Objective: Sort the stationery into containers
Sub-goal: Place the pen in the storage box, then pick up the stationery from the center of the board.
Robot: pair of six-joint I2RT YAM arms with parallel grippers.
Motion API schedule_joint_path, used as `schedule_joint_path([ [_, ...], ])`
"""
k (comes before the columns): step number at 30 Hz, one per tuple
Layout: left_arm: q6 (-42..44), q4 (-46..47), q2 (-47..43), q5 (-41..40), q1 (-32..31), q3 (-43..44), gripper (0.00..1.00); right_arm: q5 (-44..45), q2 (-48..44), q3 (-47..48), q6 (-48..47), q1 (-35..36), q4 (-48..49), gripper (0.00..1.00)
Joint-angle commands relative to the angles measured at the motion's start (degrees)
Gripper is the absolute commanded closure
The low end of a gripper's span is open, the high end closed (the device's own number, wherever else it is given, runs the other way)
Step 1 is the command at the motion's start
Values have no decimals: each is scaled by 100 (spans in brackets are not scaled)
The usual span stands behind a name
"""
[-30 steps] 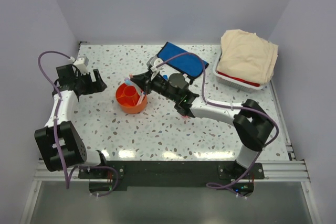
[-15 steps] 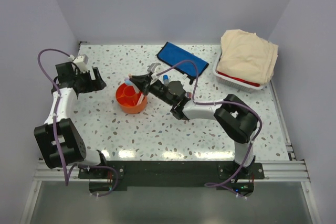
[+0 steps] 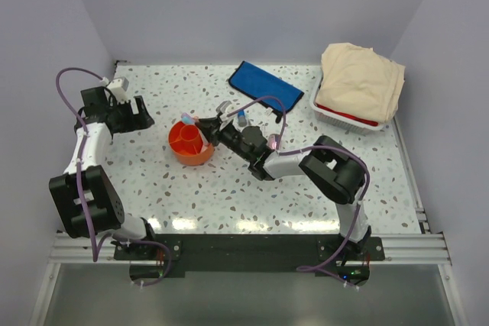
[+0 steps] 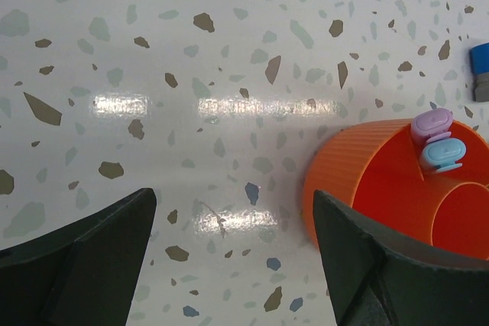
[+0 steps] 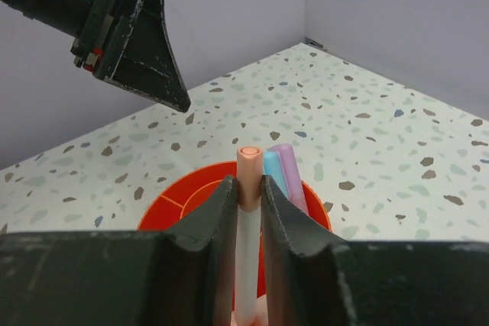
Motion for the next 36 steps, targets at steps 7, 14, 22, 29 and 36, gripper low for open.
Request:
schedule_joint_path([
  [7,62,118,-275,-48,51,213,12,185,-829,-141,-296,-6,-435,54],
  [14,378,355,-653,1073,42,458,11,431,-2201,692,132,-594,-3711,51],
  [22,1222,4,-653,1956,-326,1241,12,-542,-1184,3168,-1066,-1597,-9342,41],
  [29,871,241,-767,1685,-547,1435,13,-852,22,4140,-2440,-1580,-11109,40],
  [36,871,241,-890,1279,-547,1242,12,-413,110,3771,-2819,-1527,-10863,39],
])
